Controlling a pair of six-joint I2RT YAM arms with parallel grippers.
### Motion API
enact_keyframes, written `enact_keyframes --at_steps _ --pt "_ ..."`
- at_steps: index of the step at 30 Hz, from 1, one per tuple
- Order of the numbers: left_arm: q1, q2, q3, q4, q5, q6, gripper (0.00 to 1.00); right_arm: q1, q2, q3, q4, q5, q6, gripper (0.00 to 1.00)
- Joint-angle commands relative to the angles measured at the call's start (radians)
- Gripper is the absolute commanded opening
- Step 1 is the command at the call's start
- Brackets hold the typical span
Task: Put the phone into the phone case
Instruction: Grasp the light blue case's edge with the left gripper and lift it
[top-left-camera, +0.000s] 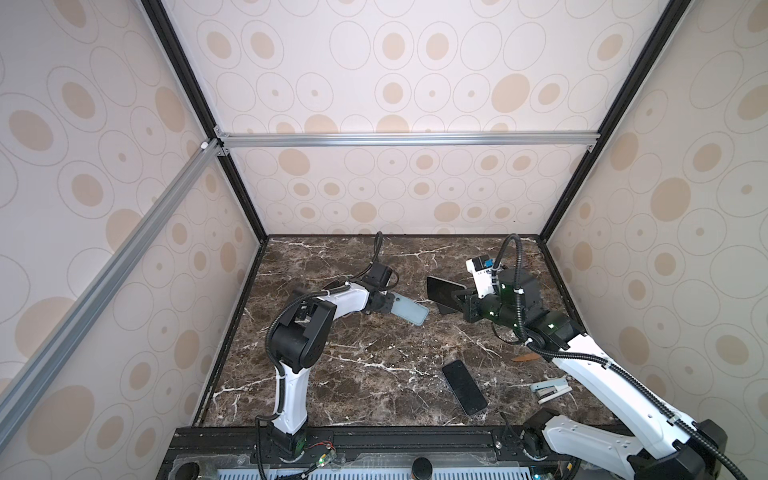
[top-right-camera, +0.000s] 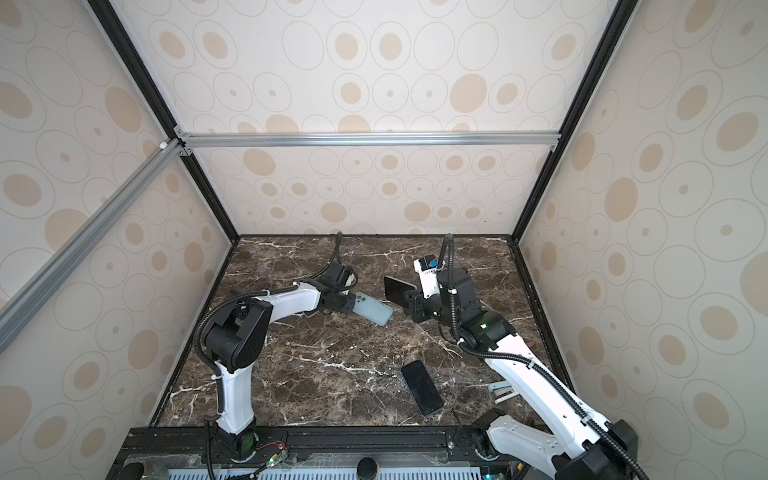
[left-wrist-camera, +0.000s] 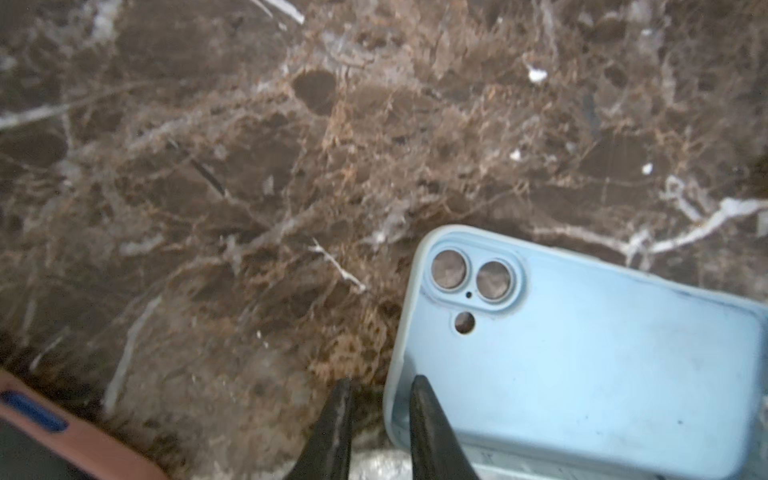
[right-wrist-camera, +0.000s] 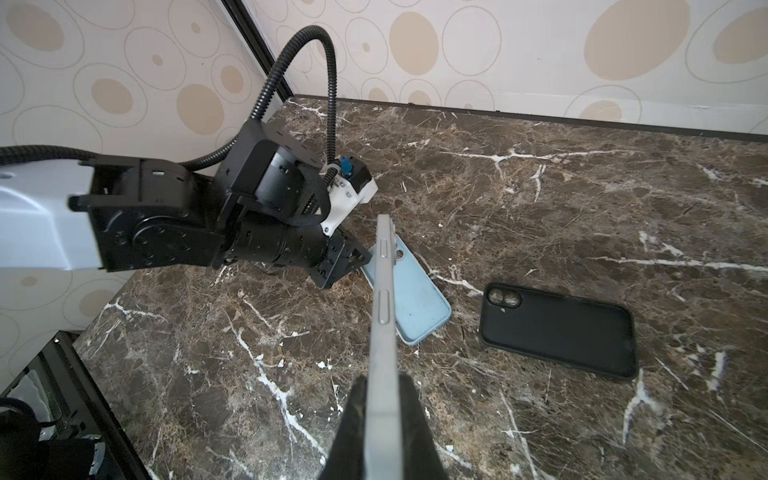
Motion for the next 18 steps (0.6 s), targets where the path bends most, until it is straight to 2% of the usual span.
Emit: enact_keyframes --at_steps 1,12,14,18 --pt "-0.024 -0.053 -0.074 -0.040 -0.008 -0.063 0.26 -0.006 0.007 -0.001 0.064 -0.025 0.002 0.00" --pt "-0.091 -0.318 -0.453 0.043 0.061 -0.254 0.28 -0.004 0.117 0.008 0.074 -0.102 0.047 0.00" --pt "-0.091 -0.362 -0.491 0.048 0.068 -0.262 0.28 -0.005 0.138 0.009 0.084 -0.133 0.063 0.00" --pt "-0.089 -0.419 -0.492 0.005 0.013 -0.227 0.28 -0.005 0.196 0.026 0.089 -0.216 0.073 0.00"
